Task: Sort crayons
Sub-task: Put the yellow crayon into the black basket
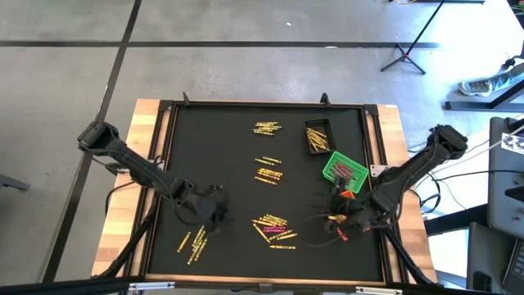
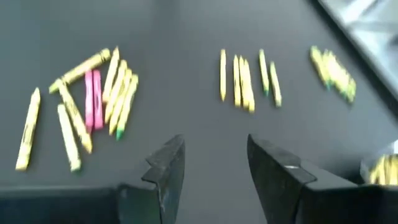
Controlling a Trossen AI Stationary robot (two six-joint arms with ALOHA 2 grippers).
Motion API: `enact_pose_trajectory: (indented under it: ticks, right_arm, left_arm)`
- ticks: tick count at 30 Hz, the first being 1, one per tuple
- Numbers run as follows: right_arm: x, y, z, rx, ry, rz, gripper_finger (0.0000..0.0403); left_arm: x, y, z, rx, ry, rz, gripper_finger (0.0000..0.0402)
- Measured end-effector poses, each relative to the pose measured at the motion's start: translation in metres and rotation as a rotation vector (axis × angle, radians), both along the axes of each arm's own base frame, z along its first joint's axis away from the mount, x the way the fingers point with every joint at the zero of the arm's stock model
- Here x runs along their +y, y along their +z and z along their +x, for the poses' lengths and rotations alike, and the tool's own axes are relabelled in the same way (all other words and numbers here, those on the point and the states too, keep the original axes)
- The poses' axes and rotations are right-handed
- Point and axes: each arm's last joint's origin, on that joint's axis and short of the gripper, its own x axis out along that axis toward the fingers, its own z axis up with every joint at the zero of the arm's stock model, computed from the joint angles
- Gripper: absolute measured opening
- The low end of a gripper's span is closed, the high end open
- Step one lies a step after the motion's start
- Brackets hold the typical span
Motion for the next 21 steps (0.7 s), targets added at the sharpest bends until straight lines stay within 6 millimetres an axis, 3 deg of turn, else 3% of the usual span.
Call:
enact_pose_trajectory:
  ticks: [10,15,21]
  right_arm:
    - [-0.017,0.021,0.038,-0.16,0.098,-0.157,0.0172]
    - [-0.024,0.021,0.042,-0.151,0.091,-0.158,0.0172]
    - [-0.023,0.021,0.042,-0.146,0.111,-0.146,0.0172]
  left_arm:
    - [-0.029,-0.015,-0.04,0.387,0.195,-0.26,0.0137]
    - [-0.051,-0.018,-0.06,0.503,0.278,-0.359,0.0137]
    - [-0.064,-0.033,-0.077,0.622,0.382,-0.316,0.0137]
